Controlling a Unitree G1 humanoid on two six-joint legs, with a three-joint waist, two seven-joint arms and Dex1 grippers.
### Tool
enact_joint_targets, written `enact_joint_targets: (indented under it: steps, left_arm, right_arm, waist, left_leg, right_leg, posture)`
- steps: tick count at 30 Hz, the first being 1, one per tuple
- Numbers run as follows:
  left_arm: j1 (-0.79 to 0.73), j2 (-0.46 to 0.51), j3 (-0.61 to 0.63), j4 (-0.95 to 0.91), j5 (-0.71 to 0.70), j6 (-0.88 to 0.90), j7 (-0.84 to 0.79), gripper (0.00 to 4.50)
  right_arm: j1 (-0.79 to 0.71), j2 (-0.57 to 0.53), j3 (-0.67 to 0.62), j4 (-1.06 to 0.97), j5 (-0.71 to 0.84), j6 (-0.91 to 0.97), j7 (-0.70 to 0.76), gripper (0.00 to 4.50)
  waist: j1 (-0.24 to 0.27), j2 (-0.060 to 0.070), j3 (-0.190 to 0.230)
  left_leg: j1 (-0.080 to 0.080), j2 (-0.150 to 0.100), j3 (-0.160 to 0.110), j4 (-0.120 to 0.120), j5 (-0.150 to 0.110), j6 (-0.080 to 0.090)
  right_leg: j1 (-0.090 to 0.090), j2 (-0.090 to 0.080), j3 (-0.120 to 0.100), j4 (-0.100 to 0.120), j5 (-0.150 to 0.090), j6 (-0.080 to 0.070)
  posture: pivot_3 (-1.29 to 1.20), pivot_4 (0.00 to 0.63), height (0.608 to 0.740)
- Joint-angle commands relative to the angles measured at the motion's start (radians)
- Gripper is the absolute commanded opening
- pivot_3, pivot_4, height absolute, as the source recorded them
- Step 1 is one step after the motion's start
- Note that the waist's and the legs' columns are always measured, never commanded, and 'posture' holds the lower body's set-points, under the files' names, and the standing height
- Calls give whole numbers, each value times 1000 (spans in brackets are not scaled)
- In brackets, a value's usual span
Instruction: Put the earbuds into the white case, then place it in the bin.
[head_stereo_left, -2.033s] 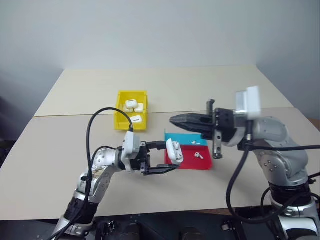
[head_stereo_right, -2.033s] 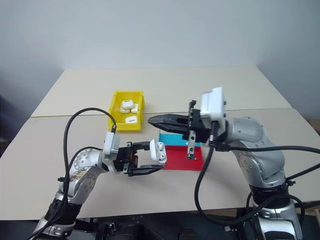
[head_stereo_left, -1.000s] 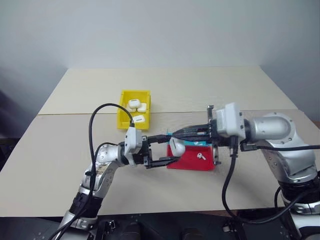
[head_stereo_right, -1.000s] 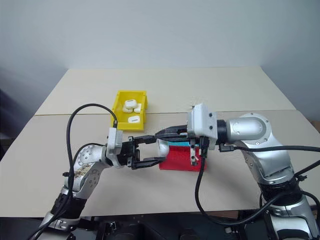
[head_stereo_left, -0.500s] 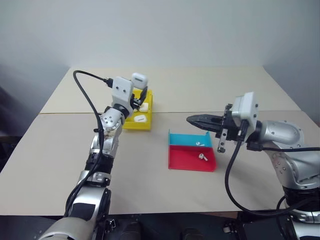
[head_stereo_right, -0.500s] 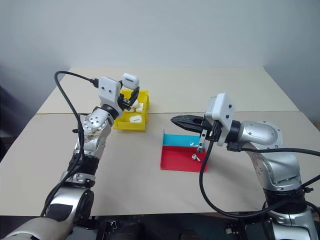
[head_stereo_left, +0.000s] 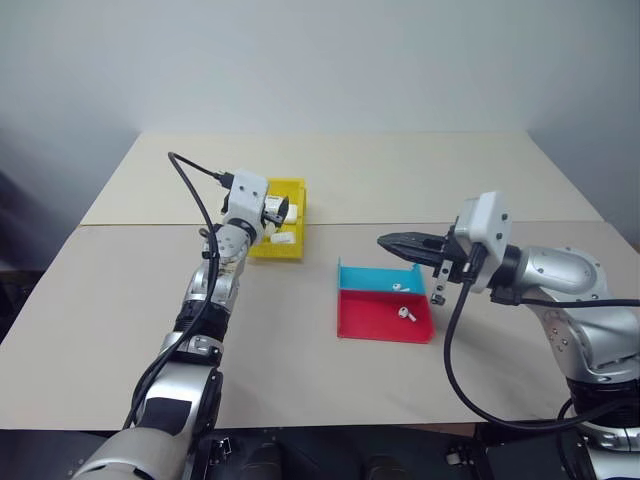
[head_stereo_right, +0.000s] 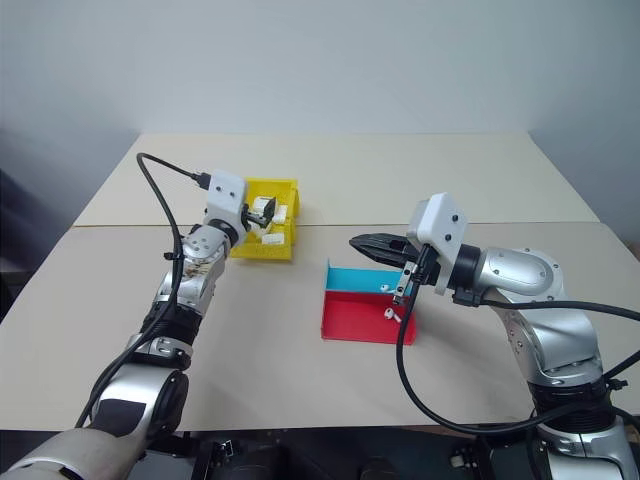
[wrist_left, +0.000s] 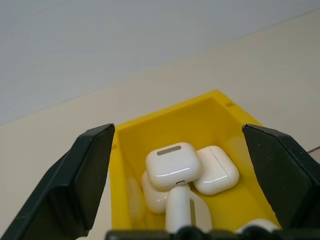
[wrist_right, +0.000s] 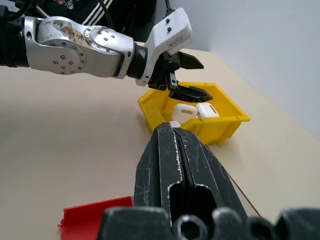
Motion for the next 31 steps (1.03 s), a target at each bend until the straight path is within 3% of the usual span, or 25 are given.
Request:
enact_joint_targets:
  steps: [1,5,10,18,21,31]
  left_arm:
    - [23,19,23,-163,-48,-14,-47,4479]
    - [153,114,75,-423,-349,153,-426,4479]
    - [318,305,119,-649,-485,275,-619,4479]
    - [663,562,290,-901,-642,400,-806,4479]
    - [789,623,370,-1003,-712,445,-851,4479]
    - [917,632,496,-1168,-825,504,-792,4479]
  right_arm:
    - [18,-24,-16,-28,-7,-12,12,0]
    - [82,-71,-55,-20,-13,-68,79,0]
    - [181,-182,-126,55,-45,-157,188,0]
    - [336,-320,-269,192,-82,-319,347,0]
    - [406,-324,-336,252,-108,-486,405,0]
    - [399,-325,-313,330,-126,-567,418,0]
  waist:
    - [0,0,0]
    - [-12,0,0]
    - [-13,0,0]
    - [-13,1,0]
    - [-12,0,0]
    - [-12,0,0]
  left_leg:
    - [0,0,0,0,0,0]
    - [0,0,1,-2,1,-2]
    - [1,1,0,-2,2,-3]
    - [9,2,1,-4,1,-1]
    - [9,2,1,-4,1,-1]
    - [11,2,2,-4,1,-1]
  right_leg:
    - [0,0,0,0,0,0]
    - [0,0,0,0,0,0]
    - [0,0,0,0,0,0]
    - [7,0,0,0,0,0]
    - [7,0,1,0,0,-1]
    - [9,0,2,0,0,-1]
  posture:
    - [0,150,740]
    - [0,150,740]
    - [0,150,740]
    - [0,150,740]
    - [0,150,740]
    - [0,150,740]
